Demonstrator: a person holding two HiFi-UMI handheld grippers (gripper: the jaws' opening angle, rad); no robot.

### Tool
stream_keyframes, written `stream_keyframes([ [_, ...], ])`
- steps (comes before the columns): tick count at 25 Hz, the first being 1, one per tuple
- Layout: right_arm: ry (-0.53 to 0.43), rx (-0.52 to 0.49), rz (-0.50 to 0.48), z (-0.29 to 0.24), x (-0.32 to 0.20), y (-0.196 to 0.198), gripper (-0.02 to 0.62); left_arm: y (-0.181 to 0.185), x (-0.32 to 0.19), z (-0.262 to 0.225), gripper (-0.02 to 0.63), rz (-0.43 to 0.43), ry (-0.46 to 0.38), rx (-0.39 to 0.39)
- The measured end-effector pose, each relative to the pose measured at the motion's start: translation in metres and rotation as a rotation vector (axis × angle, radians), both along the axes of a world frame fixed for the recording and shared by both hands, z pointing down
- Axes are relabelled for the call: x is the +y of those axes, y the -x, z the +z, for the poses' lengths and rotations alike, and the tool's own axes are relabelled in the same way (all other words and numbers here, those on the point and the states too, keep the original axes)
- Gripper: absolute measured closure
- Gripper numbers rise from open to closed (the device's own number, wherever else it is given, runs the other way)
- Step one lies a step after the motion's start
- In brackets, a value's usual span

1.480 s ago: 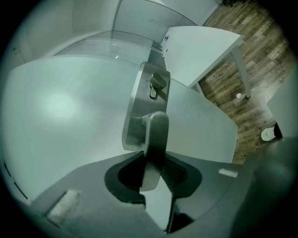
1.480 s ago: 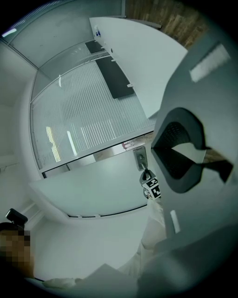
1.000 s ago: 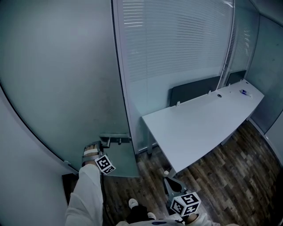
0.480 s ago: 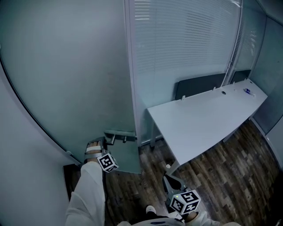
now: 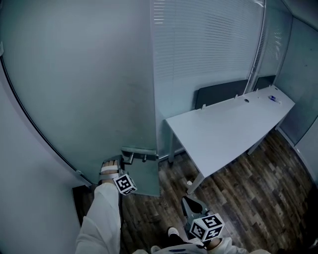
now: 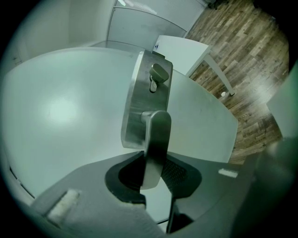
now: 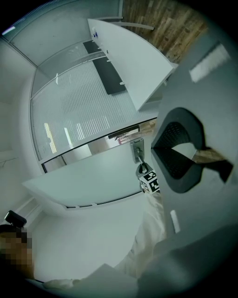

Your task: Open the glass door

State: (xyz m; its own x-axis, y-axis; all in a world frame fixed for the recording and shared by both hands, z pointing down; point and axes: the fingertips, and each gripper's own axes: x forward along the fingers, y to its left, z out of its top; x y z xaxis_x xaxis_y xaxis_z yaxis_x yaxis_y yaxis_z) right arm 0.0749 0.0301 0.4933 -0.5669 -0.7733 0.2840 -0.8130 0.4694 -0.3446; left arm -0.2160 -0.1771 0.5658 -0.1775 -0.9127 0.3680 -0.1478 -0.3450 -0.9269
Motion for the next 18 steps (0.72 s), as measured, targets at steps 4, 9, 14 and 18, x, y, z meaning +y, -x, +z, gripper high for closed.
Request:
stream_keyframes([
  [4,-0.005,0.003,0.009,0.000,0.020,0.012,0.592,-0.001,0.012,0.000,0.520,0.017,-0.007,0.000],
  [9,-0.015,0.007,0.022,-0.003,0.041,0.024,0.592,0.003,0.029,-0.001,0.521,0.036,-0.006,0.001],
  [14,-0.019,0.007,0.034,-0.005,0.055,0.028,0.592,0.003,0.042,-0.001,0.521,0.051,-0.008,0.002],
  [18,-0.021,0.006,0.038,-0.005,0.058,0.032,0.592,0.003,0.046,0.000,0.520,0.059,-0.004,0.003],
])
